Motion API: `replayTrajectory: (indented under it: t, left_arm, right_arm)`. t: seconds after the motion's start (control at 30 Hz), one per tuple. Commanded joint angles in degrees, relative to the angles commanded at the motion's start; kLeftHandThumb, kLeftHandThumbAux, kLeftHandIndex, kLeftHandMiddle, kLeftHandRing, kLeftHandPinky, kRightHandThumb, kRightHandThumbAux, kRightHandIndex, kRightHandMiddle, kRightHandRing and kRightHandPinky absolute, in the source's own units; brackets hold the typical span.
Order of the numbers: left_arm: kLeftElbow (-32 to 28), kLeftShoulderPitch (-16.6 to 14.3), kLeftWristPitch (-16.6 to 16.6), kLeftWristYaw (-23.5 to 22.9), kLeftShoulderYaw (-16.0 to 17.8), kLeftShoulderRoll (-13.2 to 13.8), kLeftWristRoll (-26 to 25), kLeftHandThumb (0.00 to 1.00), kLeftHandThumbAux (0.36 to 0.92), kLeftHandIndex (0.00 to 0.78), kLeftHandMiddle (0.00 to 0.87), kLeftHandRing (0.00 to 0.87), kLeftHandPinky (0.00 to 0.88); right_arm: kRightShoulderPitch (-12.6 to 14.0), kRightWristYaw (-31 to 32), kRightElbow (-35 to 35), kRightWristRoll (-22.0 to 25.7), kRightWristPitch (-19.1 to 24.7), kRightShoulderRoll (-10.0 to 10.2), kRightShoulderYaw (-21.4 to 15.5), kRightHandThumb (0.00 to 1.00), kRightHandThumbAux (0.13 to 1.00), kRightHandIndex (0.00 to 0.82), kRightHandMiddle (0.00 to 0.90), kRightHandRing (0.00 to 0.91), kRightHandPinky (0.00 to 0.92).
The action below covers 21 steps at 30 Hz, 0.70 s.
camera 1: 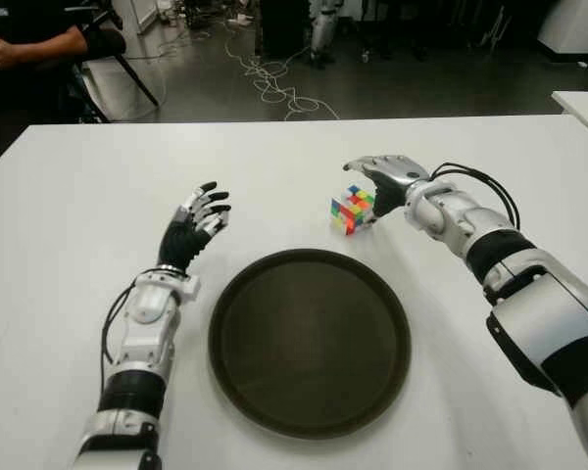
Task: Pick up the Rubik's Cube and put it in the plate
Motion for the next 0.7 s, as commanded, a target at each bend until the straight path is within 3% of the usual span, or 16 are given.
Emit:
replayTrajectory:
  t: [0.7]
  left_arm:
    - [0.3,-0.1,-0.7,0.0,0.0,-0.1,0.2,0.331,0.675,0.139,0.231,0.234,0.285]
  right_arm:
    - [0.5,1.4,1.0,-0.1,0.6,0.3,0.5,0.0,0.826,0.154,0.178,0.181,0.155]
